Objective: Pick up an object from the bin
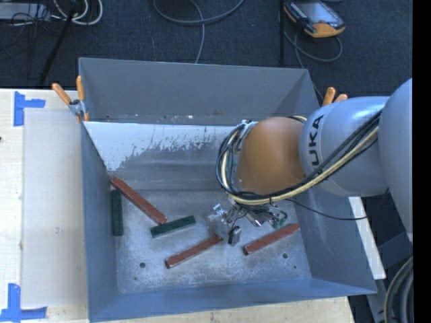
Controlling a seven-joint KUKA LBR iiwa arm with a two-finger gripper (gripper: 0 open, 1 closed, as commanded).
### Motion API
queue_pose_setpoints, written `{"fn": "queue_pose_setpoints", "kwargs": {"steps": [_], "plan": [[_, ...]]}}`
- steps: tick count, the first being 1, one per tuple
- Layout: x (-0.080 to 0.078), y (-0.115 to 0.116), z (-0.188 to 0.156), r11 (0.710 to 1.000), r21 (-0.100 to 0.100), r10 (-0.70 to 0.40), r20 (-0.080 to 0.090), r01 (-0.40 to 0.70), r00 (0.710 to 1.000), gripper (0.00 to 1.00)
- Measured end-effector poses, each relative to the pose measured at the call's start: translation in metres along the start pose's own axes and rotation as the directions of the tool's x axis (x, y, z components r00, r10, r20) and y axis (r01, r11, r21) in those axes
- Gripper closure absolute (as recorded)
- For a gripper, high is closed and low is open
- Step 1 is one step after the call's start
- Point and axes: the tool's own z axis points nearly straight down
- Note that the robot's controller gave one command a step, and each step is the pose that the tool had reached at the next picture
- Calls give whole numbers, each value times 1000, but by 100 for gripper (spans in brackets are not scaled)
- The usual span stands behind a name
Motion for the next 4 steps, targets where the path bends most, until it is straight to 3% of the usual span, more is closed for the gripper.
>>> {"fn": "queue_pose_setpoints", "kwargs": {"steps": [1,2,3,4], "plan": [[1,0,1,1000,-1,2,-3,-2,1000,0],[-26,17,2,1000,-1,-16,-4,16,1000,0],[-89,55,2,1000,-1,-12,0,12,1000,0],[-71,133,2,999,-6,-42,-8,42,999,0]]}}
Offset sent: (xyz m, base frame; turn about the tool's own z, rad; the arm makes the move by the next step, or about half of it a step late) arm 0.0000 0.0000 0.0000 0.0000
